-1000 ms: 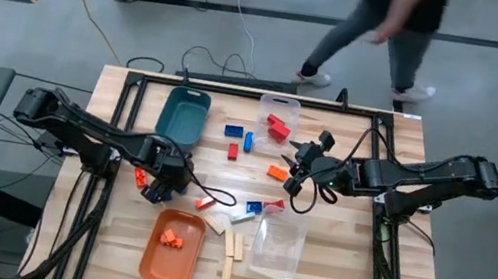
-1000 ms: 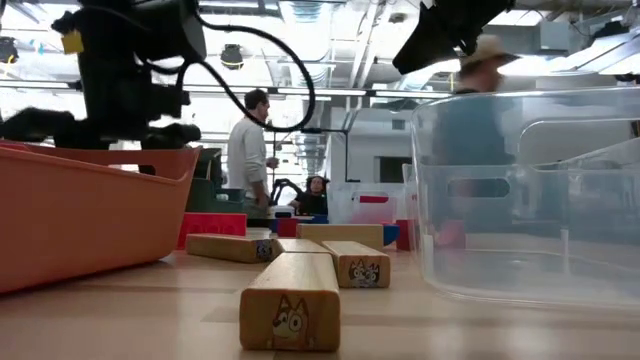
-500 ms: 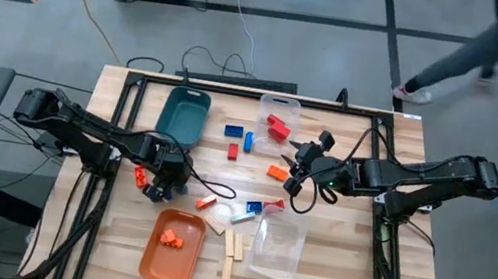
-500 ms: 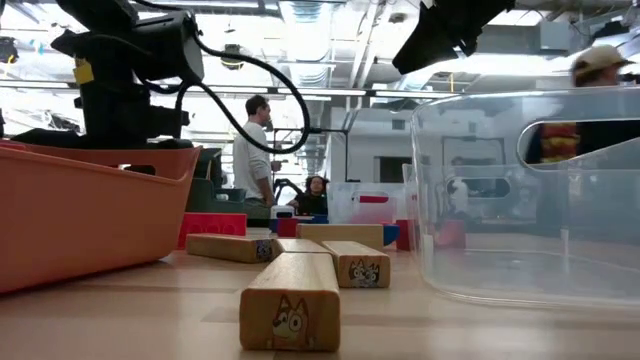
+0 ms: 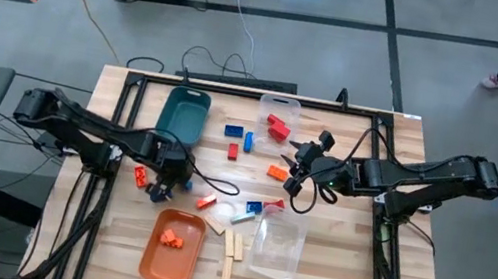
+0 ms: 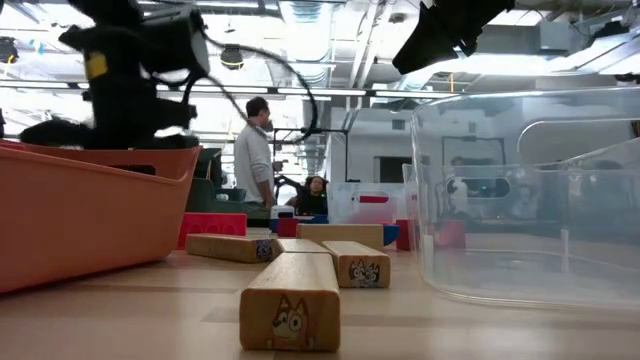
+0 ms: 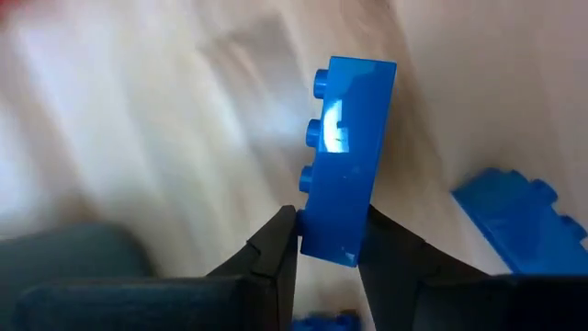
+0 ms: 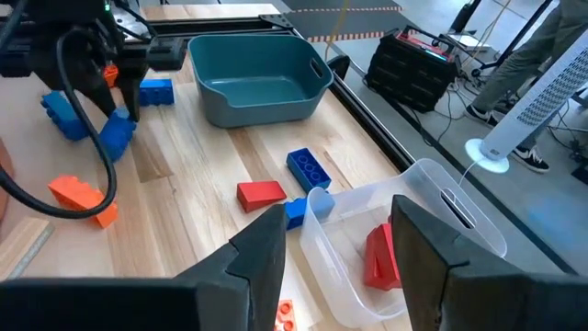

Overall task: Sort blocks
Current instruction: Put the blue game piece into the bottom transparent bin

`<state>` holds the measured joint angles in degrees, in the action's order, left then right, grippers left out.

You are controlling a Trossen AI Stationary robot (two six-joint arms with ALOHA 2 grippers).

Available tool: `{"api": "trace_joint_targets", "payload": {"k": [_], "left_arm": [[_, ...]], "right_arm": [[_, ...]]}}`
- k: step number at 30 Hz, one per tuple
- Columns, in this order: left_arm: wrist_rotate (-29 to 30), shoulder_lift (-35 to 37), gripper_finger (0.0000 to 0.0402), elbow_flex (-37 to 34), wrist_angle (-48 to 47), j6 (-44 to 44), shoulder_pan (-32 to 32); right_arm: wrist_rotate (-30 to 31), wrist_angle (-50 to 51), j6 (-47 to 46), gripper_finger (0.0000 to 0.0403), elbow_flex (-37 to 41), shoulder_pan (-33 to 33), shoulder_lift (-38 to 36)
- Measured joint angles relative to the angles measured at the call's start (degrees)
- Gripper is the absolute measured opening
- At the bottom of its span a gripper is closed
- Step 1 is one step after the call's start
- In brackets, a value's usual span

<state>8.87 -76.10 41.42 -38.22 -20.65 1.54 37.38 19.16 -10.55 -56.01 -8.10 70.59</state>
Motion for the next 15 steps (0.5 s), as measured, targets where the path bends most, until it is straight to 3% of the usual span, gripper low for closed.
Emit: {"api": "trace_joint_targets", "payload": {"k": [8, 15], "left_arm": [[3.85, 0.45, 0.0086, 11.67, -9.26, 0.31, 0.0], [5.4, 4.47, 0.0086, 15.44, -7.79, 1.09, -0.78]], "right_arm": [[-0.02, 0.02, 0.11, 0.0175, 0.0, 0.0, 0.0], [0.02, 0.28, 0.1, 0.0175, 0.98, 0.01, -0.02]]}}
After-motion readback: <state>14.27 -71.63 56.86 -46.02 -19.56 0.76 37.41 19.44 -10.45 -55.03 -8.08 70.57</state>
